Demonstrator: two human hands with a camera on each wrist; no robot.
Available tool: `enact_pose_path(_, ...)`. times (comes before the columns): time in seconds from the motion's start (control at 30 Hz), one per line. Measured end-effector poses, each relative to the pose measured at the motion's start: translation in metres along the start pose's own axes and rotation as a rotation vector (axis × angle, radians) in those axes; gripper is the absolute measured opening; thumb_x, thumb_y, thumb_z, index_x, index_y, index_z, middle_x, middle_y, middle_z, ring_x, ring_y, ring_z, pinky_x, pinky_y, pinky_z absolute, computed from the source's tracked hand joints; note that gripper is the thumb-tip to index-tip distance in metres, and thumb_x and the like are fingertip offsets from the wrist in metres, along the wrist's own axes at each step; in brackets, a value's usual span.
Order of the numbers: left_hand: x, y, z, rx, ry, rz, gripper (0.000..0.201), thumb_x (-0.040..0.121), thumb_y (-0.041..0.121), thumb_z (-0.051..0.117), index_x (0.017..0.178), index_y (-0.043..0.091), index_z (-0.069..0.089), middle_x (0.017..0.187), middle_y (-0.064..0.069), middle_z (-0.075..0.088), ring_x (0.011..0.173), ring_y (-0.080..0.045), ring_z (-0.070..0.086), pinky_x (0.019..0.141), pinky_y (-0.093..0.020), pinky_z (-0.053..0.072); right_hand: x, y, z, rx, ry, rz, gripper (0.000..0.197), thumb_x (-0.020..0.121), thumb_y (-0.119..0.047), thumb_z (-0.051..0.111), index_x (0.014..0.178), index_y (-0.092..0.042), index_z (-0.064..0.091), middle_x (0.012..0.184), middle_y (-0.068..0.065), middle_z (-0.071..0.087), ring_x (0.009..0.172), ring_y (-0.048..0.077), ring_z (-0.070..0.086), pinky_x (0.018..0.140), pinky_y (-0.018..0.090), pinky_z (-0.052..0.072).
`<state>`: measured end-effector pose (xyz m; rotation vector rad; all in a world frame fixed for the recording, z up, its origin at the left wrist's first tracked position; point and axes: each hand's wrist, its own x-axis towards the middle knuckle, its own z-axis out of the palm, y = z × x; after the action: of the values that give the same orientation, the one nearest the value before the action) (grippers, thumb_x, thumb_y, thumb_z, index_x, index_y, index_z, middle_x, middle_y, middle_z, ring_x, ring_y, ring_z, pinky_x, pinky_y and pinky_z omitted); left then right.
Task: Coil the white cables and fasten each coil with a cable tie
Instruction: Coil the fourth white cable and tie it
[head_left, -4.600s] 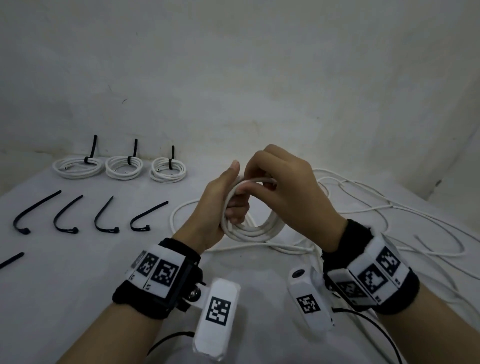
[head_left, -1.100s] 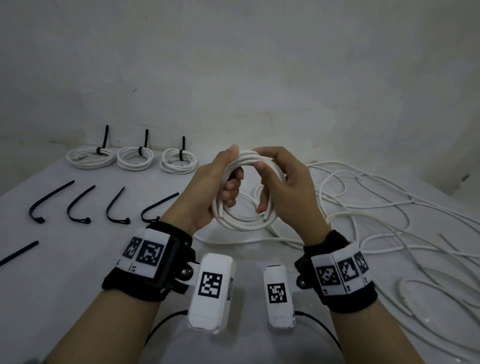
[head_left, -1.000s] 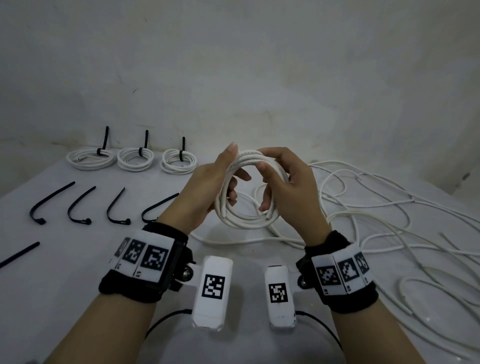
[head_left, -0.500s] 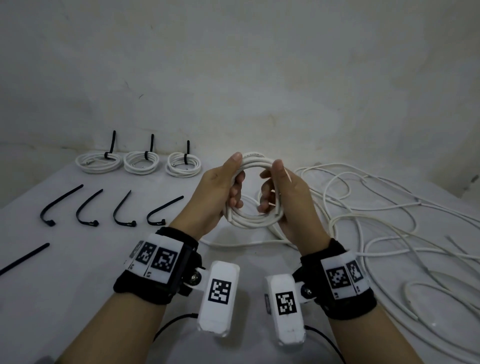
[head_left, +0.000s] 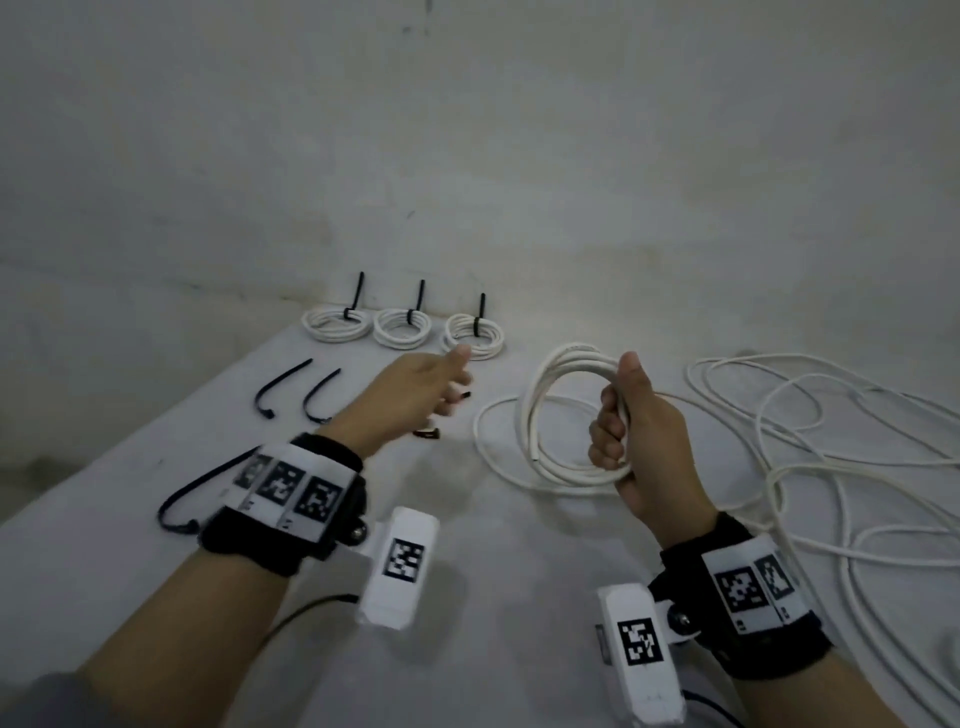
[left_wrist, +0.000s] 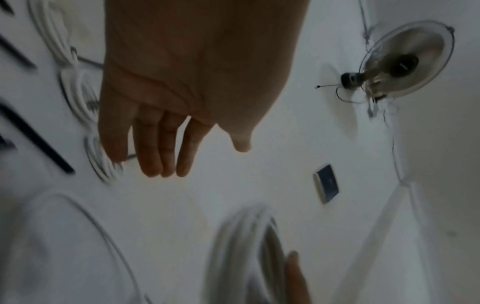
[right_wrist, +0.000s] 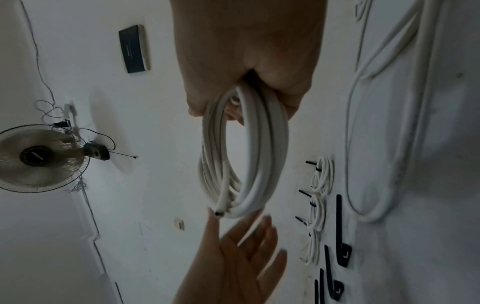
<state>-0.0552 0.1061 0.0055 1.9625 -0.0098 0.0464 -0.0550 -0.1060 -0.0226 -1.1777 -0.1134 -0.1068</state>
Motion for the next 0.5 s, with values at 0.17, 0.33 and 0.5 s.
enact_pose_path(0.17, -0.014, -0.053, -0.106, 0.933, 0.090, -0.304, 0.041, 0.098, 0.035, 0.045, 0.108, -0.002, 0.058, 0.111, -0.019, 0.060, 0.096, -0.031, 0.056, 0.073, -0.029, 0.036, -0.004, 0.003, 0.003, 0.029, -0.052, 0.027, 0.049, 0.067, -0.058, 0.061, 0.067, -0.012, 0.045, 0.046, -0.003, 0.027, 0.034, 0.009, 0.025, 0.036, 0.016, 0.022)
enact_pose_path(0.33, -0.038, -0.085, -0.152, 1.081, -0.072, -0.589, 0.044, 0.095, 0.035, 0.052, 0.119, -0.003, 0.054, 0.091, -0.008, 0.060, 0.083, -0.024, 0.059, 0.073, -0.030, 0.044, -0.004, 0.006, 0.005, 0.027, -0.077, 0.035, 0.044, 0.076, -0.053, 0.056, 0.069, -0.011, 0.046, 0.045, -0.004, 0.029, 0.034, 0.008, 0.025, 0.034, 0.015, 0.023)
enact_pose_path(0.5, -0.045, -0.099, -0.154, 1.105, -0.074, -0.591, 0.030, 0.087, 0.031, 0.064, 0.095, 0.003, 0.057, 0.093, -0.006, 0.058, 0.092, -0.024, 0.056, 0.070, -0.025, 0.042, -0.003, 0.008, 0.003, 0.022, -0.075, 0.026, 0.049, 0.067, -0.057, 0.061, 0.070, -0.011, 0.046, 0.045, -0.005, 0.030, 0.035, 0.007, 0.028, 0.034, 0.014, 0.024)
